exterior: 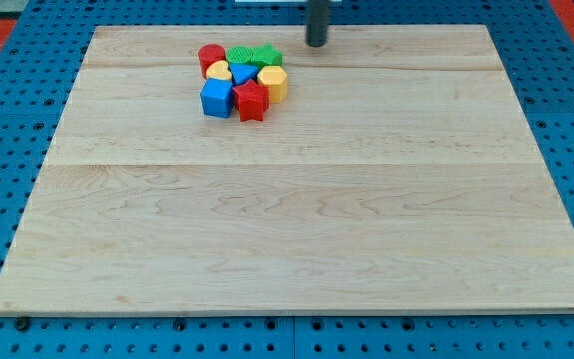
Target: Separate the yellow heart from the group of blocks
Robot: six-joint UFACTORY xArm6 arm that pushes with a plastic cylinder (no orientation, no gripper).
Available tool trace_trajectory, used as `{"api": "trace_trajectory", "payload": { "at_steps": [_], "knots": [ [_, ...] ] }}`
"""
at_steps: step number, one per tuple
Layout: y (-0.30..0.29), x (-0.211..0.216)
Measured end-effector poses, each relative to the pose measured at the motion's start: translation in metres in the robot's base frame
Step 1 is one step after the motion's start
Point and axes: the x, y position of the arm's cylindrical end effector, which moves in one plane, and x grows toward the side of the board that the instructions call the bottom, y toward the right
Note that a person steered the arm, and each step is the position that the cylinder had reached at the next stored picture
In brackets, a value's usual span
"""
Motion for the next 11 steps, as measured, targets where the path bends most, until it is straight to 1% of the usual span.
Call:
{"api": "trace_trajectory", "payload": {
  "at_steps": [1,2,3,4,5,6,7,8,9,10,11],
  "knots": [
    [-0.071,0.000],
    [-0.126,0.001],
    [-0.169,0.023],
    [-0.147,0.054],
    [-0.078,0.053],
    [-0.029,0.056],
    [-0.030,0.072],
    [-0.056,0.092],
    [-0.106,0.093],
    [-0.144,0.078],
    [-0.137,0.113]
  ]
}}
